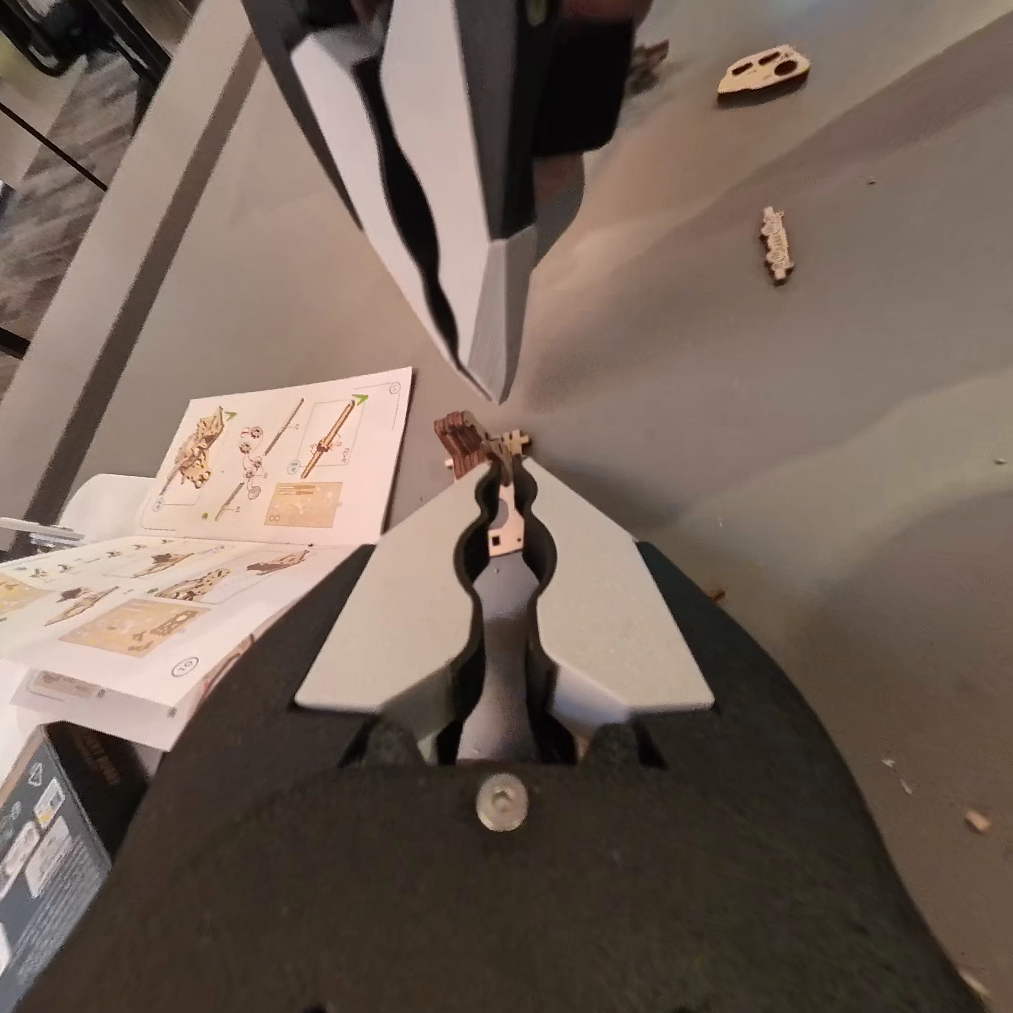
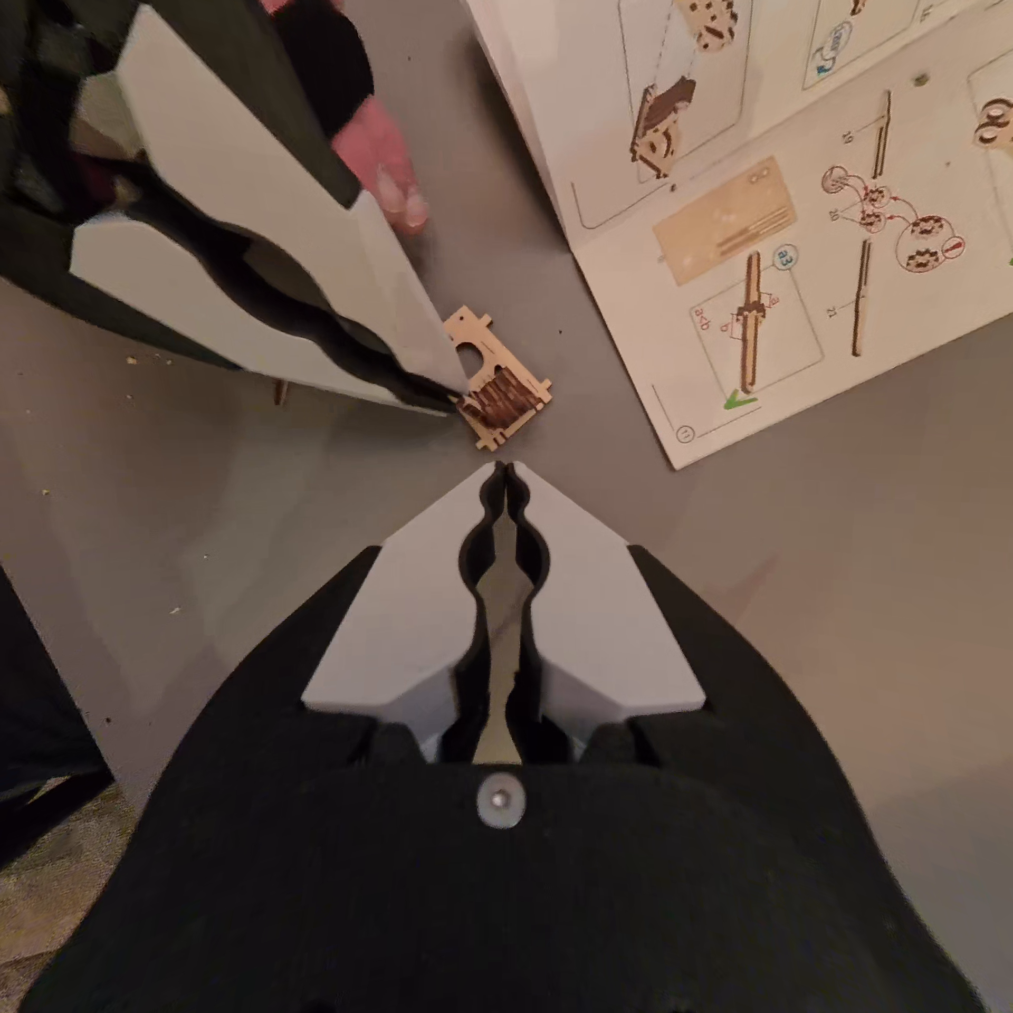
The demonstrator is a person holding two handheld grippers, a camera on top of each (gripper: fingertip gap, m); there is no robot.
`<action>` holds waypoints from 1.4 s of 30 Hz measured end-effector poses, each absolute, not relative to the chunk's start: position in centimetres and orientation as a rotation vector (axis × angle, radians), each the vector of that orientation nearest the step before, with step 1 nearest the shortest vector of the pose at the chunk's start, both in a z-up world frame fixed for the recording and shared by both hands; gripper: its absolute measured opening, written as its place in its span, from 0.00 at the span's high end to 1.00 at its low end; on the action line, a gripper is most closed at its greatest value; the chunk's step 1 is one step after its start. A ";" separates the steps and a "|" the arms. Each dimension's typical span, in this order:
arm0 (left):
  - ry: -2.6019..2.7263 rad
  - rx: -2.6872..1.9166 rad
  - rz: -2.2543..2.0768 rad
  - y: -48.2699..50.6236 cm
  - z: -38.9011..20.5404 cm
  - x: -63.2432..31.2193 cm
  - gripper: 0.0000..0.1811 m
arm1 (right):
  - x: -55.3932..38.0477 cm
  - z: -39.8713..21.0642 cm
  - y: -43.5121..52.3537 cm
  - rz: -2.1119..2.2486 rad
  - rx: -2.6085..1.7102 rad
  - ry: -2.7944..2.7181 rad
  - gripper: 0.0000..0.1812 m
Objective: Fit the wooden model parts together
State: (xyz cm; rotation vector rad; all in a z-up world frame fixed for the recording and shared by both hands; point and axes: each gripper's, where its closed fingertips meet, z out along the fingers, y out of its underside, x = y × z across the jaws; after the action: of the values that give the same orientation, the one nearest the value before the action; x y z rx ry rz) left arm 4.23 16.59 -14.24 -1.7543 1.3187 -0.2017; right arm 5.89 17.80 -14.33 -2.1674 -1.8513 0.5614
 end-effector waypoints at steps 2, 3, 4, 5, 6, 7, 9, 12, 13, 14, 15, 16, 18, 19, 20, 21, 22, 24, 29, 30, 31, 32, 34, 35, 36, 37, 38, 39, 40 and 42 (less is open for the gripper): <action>1.326 -1.700 -0.136 16.7 -13.9 4.3 0.99 | 5.6 -14.4 18.1 0.609 -2.175 -1.827 1.00; 1.329 -1.682 -0.117 16.8 -13.7 4.4 0.99 | 5.7 -14.6 18.3 0.621 -2.184 -1.820 1.00; 1.332 -1.682 -0.098 16.9 -13.8 4.5 0.99 | 5.7 -14.7 18.4 0.633 -2.187 -1.819 1.00; 1.347 -1.689 -0.077 17.0 -14.2 4.4 0.99 | 5.6 -14.9 18.3 0.651 -2.191 -1.821 1.00; 1.357 -1.682 -0.062 17.0 -14.4 4.5 1.00 | 5.6 -15.2 18.2 0.656 -2.196 -1.829 1.00; 1.360 -1.673 -0.050 17.0 -14.3 4.6 1.00 | 5.5 -15.4 18.1 0.663 -2.197 -1.840 1.00; 1.365 -1.676 -0.024 17.1 -14.4 4.5 1.00 | 5.3 -15.6 17.9 0.695 -2.202 -1.836 1.00; 1.371 -1.679 -0.005 17.2 -14.5 4.4 1.00 | 5.1 -15.6 17.9 0.718 -2.207 -1.833 1.00; 1.381 -1.674 0.023 17.3 -14.5 4.3 1.00 | 5.1 -15.6 17.8 0.727 -2.215 -1.828 1.00; 1.382 -1.674 0.049 17.5 -14.6 4.2 1.00 | 5.0 -15.6 17.8 0.735 -2.218 -1.828 1.00; 1.381 -1.677 0.050 17.5 -14.6 4.2 1.00 | 5.0 -15.6 17.7 0.740 -2.216 -1.830 1.00; 1.377 -1.687 0.045 17.6 -14.5 4.2 1.00 | 5.0 -15.6 17.7 0.739 -2.216 -1.831 1.00; 1.368 -1.698 0.056 17.9 -14.5 4.0 1.00 | 4.9 -15.6 17.7 0.737 -2.215 -1.834 1.00; 1.371 -1.700 0.057 18.0 -14.5 4.0 1.00 | 4.9 -15.6 17.7 0.739 -2.210 -1.835 1.00; 1.368 -1.702 0.060 18.1 -14.4 4.0 1.00 | 4.9 -15.6 17.6 0.743 -2.209 -1.832 1.00; 1.370 -1.698 0.069 18.2 -14.4 4.1 1.00 | 4.8 -15.6 17.6 0.747 -2.208 -1.831 1.00; 1.379 -1.696 0.076 18.2 -14.4 4.1 1.00 | 4.7 -15.6 17.5 0.756 -2.207 -1.828 1.00; 1.392 -1.696 0.091 18.4 -14.4 4.1 1.00 | 4.7 -15.6 17.5 0.767 -2.208 -1.824 1.00; 1.424 -1.654 0.157 18.6 -14.4 4.0 1.00 | 4.6 -15.7 17.7 0.797 -2.215 -1.814 1.00; 1.432 -1.641 0.171 18.6 -14.4 4.0 1.00 | 4.6 -15.7 17.7 0.799 -2.214 -1.816 1.00; 1.437 -1.635 0.184 18.7 -14.4 4.0 1.00 | 4.6 -15.7 17.7 0.803 -2.215 -1.816 1.00; 1.446 -1.621 0.200 18.8 -14.4 4.1 1.00 | 4.6 -15.7 17.7 0.811 -2.221 -1.819 1.00; 1.458 -1.599 0.229 19.1 -14.4 4.1 1.00 | 4.4 -15.9 17.3 0.845 -2.226 -1.833 1.00; 1.467 -1.599 0.216 19.1 -14.4 4.1 1.00 | 4.4 -15.9 17.3 0.858 -2.229 -1.836 1.00; 1.474 -1.599 0.206 19.0 -14.5 4.1 1.00 | 4.4 -15.9 17.3 0.860 -2.231 -1.836 1.00; 1.495 -1.595 0.224 19.0 -14.9 4.0 1.00 | 4.5 -15.9 17.4 0.859 -2.231 -1.831 1.00; 1.509 -1.585 0.259 19.1 -15.1 3.9 1.00 | 4.6 -15.8 17.4 0.857 -2.232 -1.826 1.00; 1.508 -1.573 0.266 19.1 -15.0 4.0 1.00 | 4.9 -15.6 17.4 0.856 -2.229 -1.825 1.00; 1.490 -1.564 0.252 19.1 -14.7 4.2 1.00 | 5.2 -15.3 17.6 0.847 -2.221 -1.811 1.00; 1.465 -1.572 0.239 19.2 -14.4 4.3 1.00 | 5.8 -14.5 18.5 0.821 -2.209 -1.777 1.00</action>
State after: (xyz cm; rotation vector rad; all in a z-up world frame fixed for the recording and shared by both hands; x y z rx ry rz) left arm 4.28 19.23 -14.45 -1.5723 1.4651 0.2391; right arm 5.85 18.51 -14.52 -2.2093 -1.7769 0.8214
